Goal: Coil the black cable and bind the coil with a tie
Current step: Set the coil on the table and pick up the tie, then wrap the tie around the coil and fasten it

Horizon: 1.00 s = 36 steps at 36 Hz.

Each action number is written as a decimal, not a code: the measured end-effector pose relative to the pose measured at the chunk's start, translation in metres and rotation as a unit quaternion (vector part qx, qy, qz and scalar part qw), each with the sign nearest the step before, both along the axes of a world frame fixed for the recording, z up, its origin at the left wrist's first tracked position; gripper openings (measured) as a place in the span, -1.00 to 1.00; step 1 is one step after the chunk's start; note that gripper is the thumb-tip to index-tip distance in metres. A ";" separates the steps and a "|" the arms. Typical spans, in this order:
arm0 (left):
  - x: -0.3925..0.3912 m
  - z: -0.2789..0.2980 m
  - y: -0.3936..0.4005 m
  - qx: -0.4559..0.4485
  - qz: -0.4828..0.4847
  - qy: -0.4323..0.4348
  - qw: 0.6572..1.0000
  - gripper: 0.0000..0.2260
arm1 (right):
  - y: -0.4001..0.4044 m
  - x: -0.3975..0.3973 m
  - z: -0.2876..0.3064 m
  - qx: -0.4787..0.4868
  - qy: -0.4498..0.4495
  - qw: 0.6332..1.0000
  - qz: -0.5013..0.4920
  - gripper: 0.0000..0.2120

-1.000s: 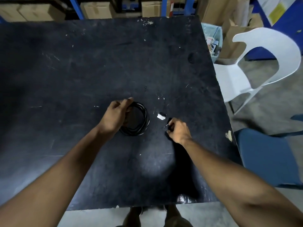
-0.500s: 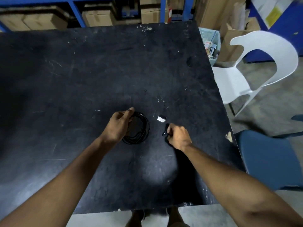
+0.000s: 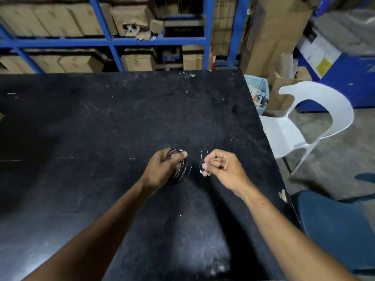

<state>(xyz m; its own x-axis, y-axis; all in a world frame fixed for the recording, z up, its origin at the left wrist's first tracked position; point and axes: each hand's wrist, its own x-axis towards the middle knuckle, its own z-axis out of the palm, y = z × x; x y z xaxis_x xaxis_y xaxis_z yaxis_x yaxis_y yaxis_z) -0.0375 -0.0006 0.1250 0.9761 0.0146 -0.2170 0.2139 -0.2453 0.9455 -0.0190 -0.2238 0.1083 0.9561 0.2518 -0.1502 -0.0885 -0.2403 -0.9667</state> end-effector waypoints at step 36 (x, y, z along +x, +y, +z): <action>0.008 0.110 0.010 0.014 0.100 -0.107 0.989 -0.81 | 0.054 -0.015 0.104 0.140 -0.124 0.982 0.011 -0.87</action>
